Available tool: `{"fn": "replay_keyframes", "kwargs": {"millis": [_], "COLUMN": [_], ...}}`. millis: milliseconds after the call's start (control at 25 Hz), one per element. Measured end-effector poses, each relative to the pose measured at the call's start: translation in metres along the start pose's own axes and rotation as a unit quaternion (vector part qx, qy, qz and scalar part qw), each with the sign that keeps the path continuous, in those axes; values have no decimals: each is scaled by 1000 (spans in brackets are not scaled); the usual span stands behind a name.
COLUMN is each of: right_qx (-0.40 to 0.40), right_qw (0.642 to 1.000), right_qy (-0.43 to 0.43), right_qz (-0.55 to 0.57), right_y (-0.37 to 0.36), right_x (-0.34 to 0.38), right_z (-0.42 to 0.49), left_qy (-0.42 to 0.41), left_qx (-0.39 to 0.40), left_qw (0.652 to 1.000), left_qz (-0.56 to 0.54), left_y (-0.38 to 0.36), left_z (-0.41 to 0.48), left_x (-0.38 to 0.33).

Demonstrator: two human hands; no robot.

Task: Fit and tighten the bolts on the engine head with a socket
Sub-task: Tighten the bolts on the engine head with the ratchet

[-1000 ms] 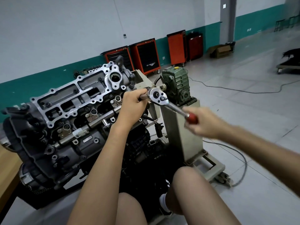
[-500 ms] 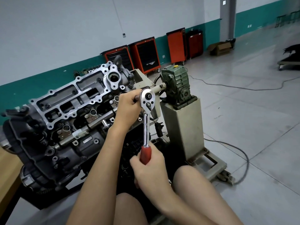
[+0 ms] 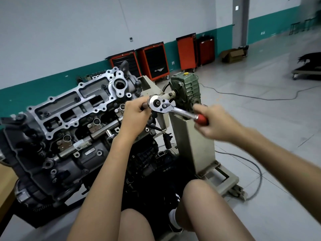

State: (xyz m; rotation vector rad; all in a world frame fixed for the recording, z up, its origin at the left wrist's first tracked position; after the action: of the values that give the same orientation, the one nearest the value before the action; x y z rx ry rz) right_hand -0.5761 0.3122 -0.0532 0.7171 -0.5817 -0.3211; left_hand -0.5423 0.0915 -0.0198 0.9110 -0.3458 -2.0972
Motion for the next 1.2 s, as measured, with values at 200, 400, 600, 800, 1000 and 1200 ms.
{"fn": "replay_keyframes", "kwargs": {"millis": [200,400,600,800,1000,1200], "right_qx": [-102,-84,29,-4,-101,-54], "right_qw": [870,890,999,999,873,901], "right_qy": [-211,-200,5,-27,-213,-196], "right_qz": [434,402,11,27,427,384], "right_y": [-112,-108,2,-8,-113,-98], "right_x": [105,98,1,4,101,84], "right_z": [-65,-60,-8,-9,-62,-61], "left_qy": [5,1,-19,-19,-17,-23], "left_qx": [-15,9,15,-8,-25,4], "left_qw": [1000,1000,1000,1000,999,999], "left_qz": [-3,3,20,24,42,39], "left_y": [-3,-1,-1,-2,-5,-3], "left_z": [1,3,2,1,2,2], "left_x": [6,7,-1,2,8,3]}}
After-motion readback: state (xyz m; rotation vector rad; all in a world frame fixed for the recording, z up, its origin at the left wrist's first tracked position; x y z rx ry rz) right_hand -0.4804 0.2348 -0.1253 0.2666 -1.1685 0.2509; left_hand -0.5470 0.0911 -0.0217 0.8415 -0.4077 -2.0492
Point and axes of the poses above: each hand's wrist, its own z-axis towards the middle knuckle, its own y-axis out of the back of the hand, x = y × z, the point moved 2 cm from there along z, towards the middle knuckle, and after that the axes turned 1 degree about y, right-handed, at the moved point
